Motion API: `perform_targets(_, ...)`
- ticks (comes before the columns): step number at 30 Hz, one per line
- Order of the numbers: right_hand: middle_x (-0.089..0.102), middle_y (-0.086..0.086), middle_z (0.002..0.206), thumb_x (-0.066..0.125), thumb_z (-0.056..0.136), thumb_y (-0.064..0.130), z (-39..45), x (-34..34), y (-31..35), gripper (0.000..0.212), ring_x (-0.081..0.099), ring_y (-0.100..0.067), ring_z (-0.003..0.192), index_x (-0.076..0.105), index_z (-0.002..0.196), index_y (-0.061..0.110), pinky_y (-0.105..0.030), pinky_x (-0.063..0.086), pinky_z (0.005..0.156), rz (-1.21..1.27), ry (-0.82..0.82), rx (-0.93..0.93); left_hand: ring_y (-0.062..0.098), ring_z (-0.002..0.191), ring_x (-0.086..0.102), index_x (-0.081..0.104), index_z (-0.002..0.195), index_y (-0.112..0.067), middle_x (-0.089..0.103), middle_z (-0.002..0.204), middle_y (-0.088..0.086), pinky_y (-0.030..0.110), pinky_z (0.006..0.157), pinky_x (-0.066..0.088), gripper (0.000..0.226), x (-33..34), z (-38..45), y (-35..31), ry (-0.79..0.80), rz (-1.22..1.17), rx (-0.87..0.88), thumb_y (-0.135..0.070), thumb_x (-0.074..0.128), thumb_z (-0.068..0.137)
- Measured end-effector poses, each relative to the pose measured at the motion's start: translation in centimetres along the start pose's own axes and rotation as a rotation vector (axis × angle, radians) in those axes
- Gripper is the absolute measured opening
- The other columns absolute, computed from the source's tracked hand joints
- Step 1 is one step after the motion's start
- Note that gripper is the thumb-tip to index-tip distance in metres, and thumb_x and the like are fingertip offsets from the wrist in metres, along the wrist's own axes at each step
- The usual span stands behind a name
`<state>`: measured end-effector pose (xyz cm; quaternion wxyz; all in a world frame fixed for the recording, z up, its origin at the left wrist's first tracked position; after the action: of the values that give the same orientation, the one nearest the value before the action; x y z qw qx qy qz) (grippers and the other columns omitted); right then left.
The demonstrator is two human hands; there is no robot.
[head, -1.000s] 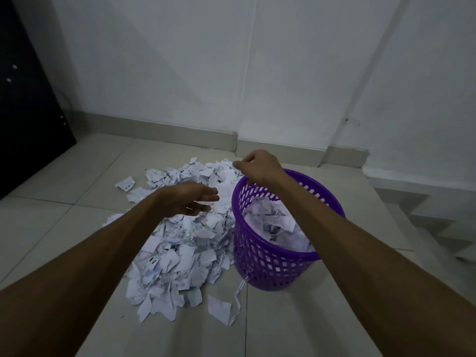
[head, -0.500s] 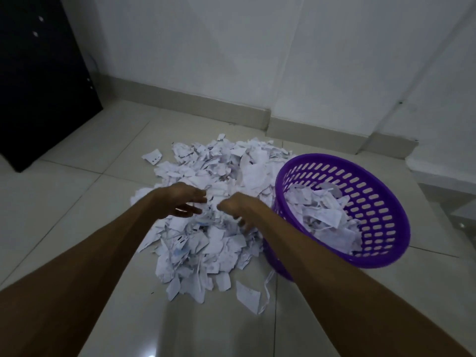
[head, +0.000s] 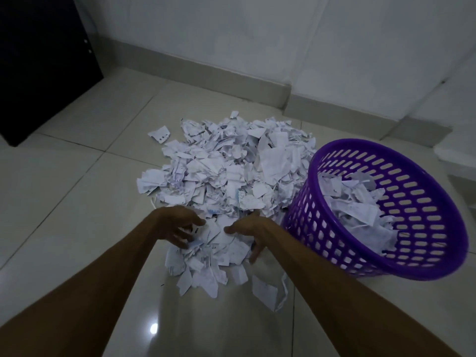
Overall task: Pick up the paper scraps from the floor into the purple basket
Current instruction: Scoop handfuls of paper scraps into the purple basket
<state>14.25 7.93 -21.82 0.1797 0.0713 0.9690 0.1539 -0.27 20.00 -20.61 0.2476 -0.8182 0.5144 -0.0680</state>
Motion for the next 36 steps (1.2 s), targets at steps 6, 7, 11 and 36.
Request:
perform_targets(6, 0.041, -0.027, 0.137, 0.087, 0.073, 0.029, 1.5, 0.9, 0.8, 0.133, 0.055, -0.034, 0.114, -0.018, 0.152, 0.011, -0.044, 0.053, 0.083, 0.274, -0.054, -0.144, 0.029, 0.092, 0.064, 0.059, 0.118, 0.000, 0.063, 0.115, 0.019, 0.041, 0.080, 0.057, 0.033, 1.2, 0.7, -0.3, 0.001, -0.056, 0.079, -0.017, 0.066, 0.091)
perform_targets(7, 0.043, -0.024, 0.140, 0.093, 0.063, 0.030, 2.6, 1.0, 0.7, 0.140, 0.057, -0.033, 0.115, -0.012, 0.154, 0.012, -0.045, 0.056, 0.081, 0.322, -0.025, -0.170, 0.030, 0.094, 0.064, 0.059, 0.119, 0.000, 0.063, 0.116, 0.019, 0.042, 0.081, 0.057, 0.032, 1.3, 0.7, -0.3, 0.004, -0.081, 0.086, -0.015, 0.066, 0.091)
perform_targets(11, 0.063, -0.022, 0.126, 0.098, 0.053, 0.027, 3.3, 1.2, 0.3, 0.100, 0.064, -0.036, 0.112, 0.050, 0.136, -0.001, -0.055, 0.054, 0.091, 0.355, 0.060, -0.177, 0.032, 0.102, 0.065, 0.059, 0.118, 0.000, 0.064, 0.113, 0.018, 0.045, 0.086, 0.057, 0.031, 1.5, 0.9, -0.3, 0.020, -0.139, 0.088, -0.014, 0.066, 0.091)
perform_targets(36, 0.067, -0.012, 0.109, 0.064, 0.094, 0.018, -11.6, -7.5, 7.4, 0.017, 0.065, -0.021, 0.091, 0.061, 0.106, 0.006, -0.032, 0.057, 0.078, 0.276, 0.130, -0.489, 0.016, 0.075, 0.063, 0.063, 0.118, -0.007, 0.068, 0.094, 0.003, 0.021, 0.057, 0.056, 0.036, -0.5, -10.1, -9.4, 0.002, -0.287, 0.409, -0.018, 0.073, 0.085)
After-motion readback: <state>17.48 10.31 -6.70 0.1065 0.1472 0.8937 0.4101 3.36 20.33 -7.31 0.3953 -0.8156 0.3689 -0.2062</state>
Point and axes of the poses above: each hand's wrist, its own z-axis towards the middle knuckle, its own x-axis out of the palm, y = z × x, the point moved 3 cm from there along z, towards the middle knuckle
